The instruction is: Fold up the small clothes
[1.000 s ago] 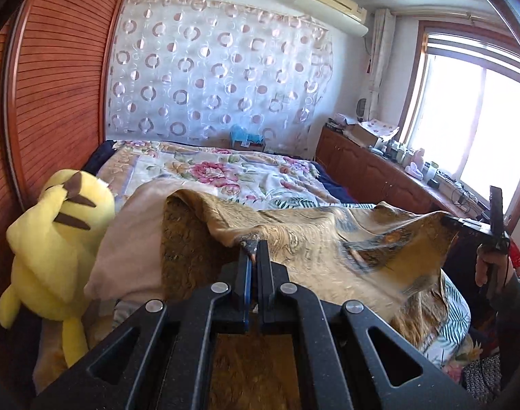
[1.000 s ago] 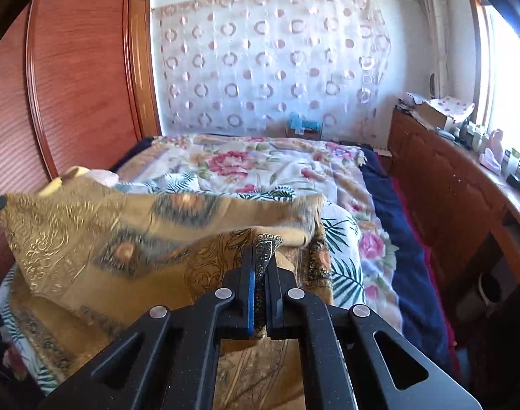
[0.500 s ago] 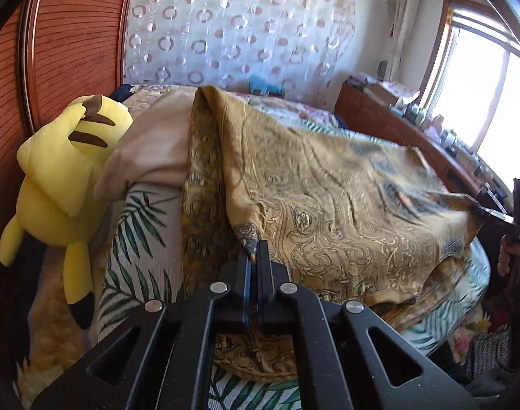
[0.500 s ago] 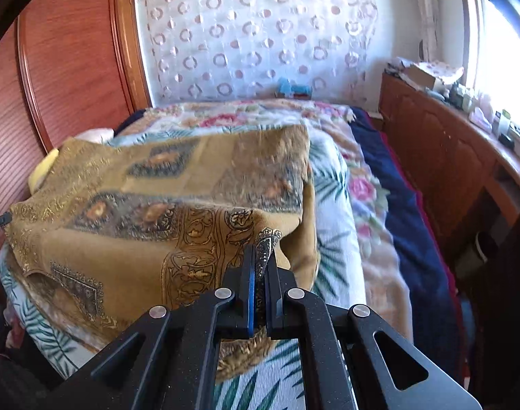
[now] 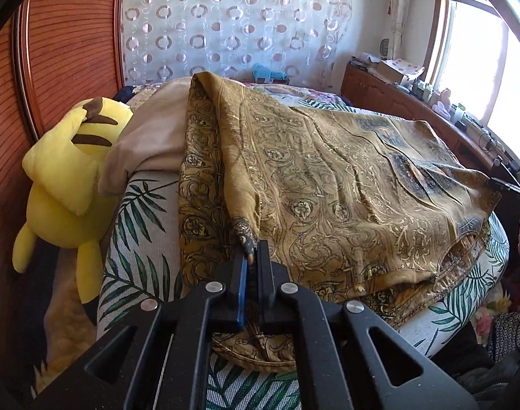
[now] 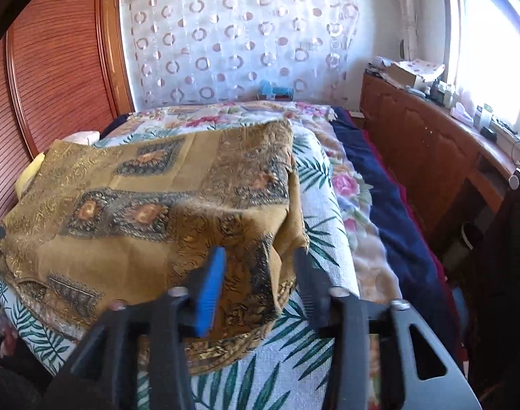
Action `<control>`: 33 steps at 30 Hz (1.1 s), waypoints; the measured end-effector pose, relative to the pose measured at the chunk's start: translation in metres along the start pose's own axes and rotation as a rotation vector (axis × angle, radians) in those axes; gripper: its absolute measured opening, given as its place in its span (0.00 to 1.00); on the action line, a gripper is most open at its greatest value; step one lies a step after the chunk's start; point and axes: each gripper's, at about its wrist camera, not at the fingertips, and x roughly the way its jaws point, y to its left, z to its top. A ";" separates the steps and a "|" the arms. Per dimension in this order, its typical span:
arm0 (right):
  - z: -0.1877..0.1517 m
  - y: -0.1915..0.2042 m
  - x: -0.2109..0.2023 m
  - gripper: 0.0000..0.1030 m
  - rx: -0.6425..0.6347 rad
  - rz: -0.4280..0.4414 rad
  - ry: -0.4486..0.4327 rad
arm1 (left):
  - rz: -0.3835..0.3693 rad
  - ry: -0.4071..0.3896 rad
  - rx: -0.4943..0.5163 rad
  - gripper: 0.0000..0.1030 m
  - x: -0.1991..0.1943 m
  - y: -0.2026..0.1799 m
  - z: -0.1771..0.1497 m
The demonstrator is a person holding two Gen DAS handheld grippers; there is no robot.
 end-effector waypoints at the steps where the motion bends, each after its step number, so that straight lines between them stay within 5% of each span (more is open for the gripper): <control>1: 0.000 0.002 -0.002 0.49 -0.006 -0.001 -0.010 | 0.001 -0.002 0.000 0.04 0.000 0.000 0.001; 6: 0.002 0.018 -0.014 0.49 -0.036 -0.015 -0.063 | 0.003 -0.014 0.000 0.06 -0.007 -0.001 0.003; 14: -0.007 0.060 -0.002 0.67 -0.107 0.091 -0.071 | 0.039 -0.060 0.031 0.23 -0.021 -0.006 0.004; 21: -0.019 0.094 0.039 0.67 -0.157 0.159 0.004 | 0.031 -0.053 0.016 0.67 -0.018 -0.004 0.004; 33: -0.014 0.105 0.080 0.67 -0.183 0.176 0.117 | 0.070 0.034 -0.084 0.68 0.014 0.022 -0.006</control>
